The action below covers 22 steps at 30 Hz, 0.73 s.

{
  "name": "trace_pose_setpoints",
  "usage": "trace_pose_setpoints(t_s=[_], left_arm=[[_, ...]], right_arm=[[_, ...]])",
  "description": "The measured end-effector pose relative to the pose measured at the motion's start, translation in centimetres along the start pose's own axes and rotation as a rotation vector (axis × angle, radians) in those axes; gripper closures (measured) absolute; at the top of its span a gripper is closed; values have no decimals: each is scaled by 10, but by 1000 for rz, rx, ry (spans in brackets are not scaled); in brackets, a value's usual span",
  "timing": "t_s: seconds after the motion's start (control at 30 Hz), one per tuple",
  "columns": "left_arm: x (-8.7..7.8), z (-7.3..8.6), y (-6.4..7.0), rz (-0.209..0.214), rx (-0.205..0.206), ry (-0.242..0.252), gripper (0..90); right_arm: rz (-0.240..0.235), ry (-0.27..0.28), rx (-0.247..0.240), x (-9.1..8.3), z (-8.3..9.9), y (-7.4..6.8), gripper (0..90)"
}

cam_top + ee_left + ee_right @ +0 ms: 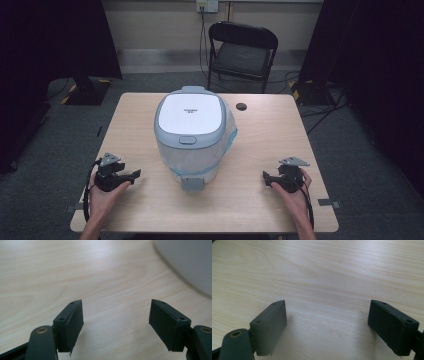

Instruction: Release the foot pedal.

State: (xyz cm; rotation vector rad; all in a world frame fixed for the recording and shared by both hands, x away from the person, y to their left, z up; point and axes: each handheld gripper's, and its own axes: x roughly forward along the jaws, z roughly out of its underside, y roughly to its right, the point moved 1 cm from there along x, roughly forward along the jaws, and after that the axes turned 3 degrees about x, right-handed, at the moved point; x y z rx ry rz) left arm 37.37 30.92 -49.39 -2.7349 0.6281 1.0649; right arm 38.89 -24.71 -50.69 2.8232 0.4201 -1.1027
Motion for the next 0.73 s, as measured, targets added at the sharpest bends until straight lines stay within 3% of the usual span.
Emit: trace_pose_setpoints(t_s=[0.07,0.2,0.23,0.33,0.5,0.73], left_arm=[[2,3,2,-23,27,2,228],[8,5,4,-41,19,-24,207],[9,6,4,-54,35,-38,207],[10,7,3,-54,11,-28,184],[13,9,2,-71,8,-1,145],[12,10,3,-76,2,0,144]], right_arm=[[0,0,0,0,0,0,145],[0,1,1,0,0,0,145],[0,1,1,0,0,0,145],[0,1,1,0,0,0,145],[0,1,0,0,0,0,145],[0,1,0,0,0,0,145]])
